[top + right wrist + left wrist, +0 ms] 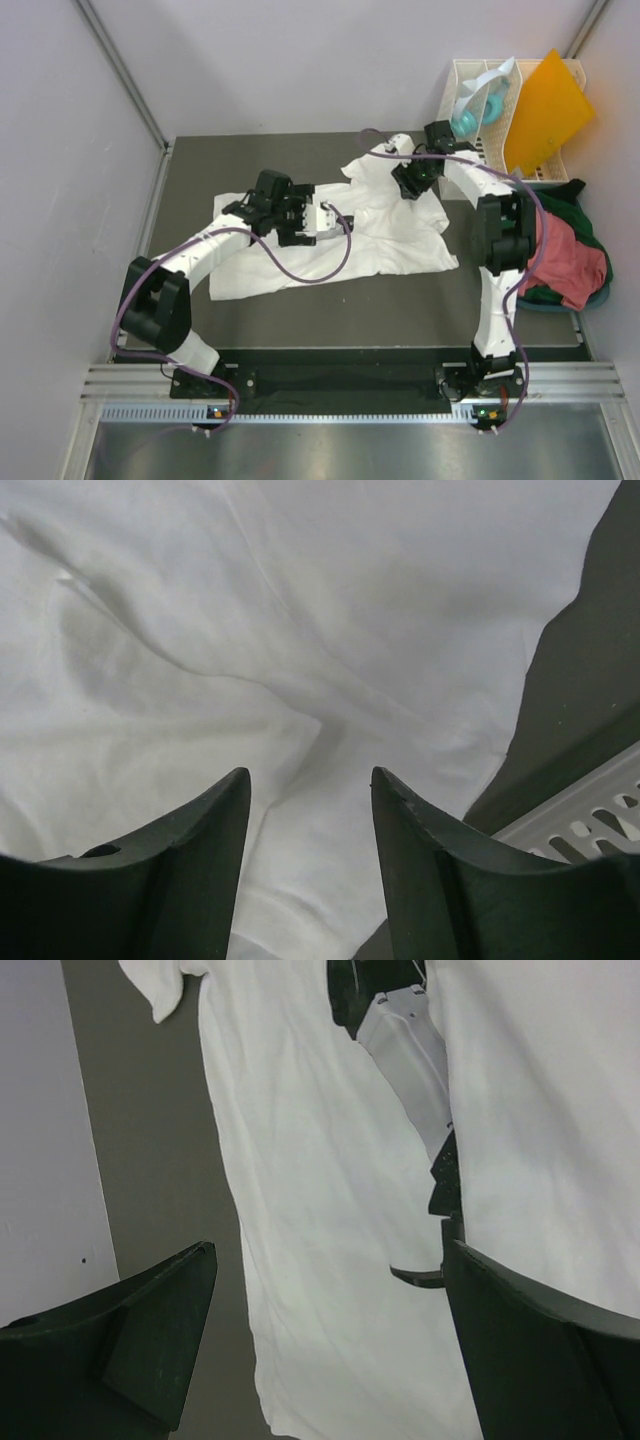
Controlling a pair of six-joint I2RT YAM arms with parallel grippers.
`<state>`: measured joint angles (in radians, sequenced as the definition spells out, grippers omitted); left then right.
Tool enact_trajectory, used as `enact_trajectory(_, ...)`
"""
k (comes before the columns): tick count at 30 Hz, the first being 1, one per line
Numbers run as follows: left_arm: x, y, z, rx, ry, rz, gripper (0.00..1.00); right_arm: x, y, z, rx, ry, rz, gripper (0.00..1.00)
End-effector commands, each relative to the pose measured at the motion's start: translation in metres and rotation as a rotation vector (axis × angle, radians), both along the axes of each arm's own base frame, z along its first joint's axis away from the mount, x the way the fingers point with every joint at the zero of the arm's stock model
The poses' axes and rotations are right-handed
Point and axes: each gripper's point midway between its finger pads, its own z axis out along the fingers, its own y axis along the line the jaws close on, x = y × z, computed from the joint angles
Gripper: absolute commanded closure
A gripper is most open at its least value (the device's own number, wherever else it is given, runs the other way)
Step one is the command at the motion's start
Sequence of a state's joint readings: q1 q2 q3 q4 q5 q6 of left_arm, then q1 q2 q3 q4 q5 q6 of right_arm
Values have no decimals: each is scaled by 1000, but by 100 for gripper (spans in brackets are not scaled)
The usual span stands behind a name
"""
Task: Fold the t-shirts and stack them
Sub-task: Fold the flattened tshirt in 1/3 of the way
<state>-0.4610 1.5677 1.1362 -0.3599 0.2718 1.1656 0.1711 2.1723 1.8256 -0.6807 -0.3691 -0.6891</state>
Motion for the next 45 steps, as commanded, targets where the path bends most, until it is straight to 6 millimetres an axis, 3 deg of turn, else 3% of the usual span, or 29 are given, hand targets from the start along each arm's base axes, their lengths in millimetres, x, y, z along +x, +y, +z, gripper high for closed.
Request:
enact_trajectory(1, 28, -27, 23, -164, -44, 53, 1, -14, 6, 44, 18, -70, 38, 53)
enact_trajectory(3, 39, -40, 24, -214, 14, 83, 1, -28, 4, 38, 13, -39, 50, 60)
enact_trajectory(4, 56, -54, 28, -270, 62, 121, 1, -36, 4, 40, 21, -25, 58, 70)
enact_trajectory(6, 62, -70, 25, -311, 171, 134, 1, -53, 2, 26, 25, 26, 69, 78)
enact_trajectory(7, 77, -84, 27, -361, 219, 167, 1, -59, 2, 26, 29, 35, 72, 87)
enact_trajectory(10, 89, -111, 24, -444, 321, 154, 1, -79, 2, 14, 39, 90, 91, 99)
enact_trajectory(13, 97, -130, 14, -477, 372, 131, 3, -90, 3, 7, 55, 122, 99, 100)
enact_trajectory(16, 103, -143, 5, -508, 417, 119, 17, -95, 5, -3, 77, 155, 91, 100)
enact_trajectory(17, 104, -146, 3, -516, 425, 117, 26, -95, 4, -7, 83, 171, 74, 100)
enact_trajectory(20, 101, -153, -4, -543, 465, 112, 35, -90, -3, -20, 102, 205, 16, 100)
enact_trajectory(25, 98, -155, -11, -580, 497, 126, 36, -74, -19, -21, 209, 211, -108, 100)
enact_trajectory(27, 100, -157, -12, -600, 504, 146, 27, -74, -23, -19, 237, 216, -148, 100)
enact_trajectory(28, 102, -158, -11, -608, 504, 153, 16, -72, -24, -19, 246, 209, -156, 100)
enact_trajectory(31, 108, -161, -12, -646, 517, 186, 13, -74, -24, -25, 265, 231, -178, 100)
enact_trajectory(38, 113, -182, -17, -731, 632, 189, 13, -77, -20, -31, 292, 261, -188, 100)
enact_trajectory(45, 112, -205, -32, -816, 792, 155, 21, -81, -23, -40, 271, 272, -203, 100)
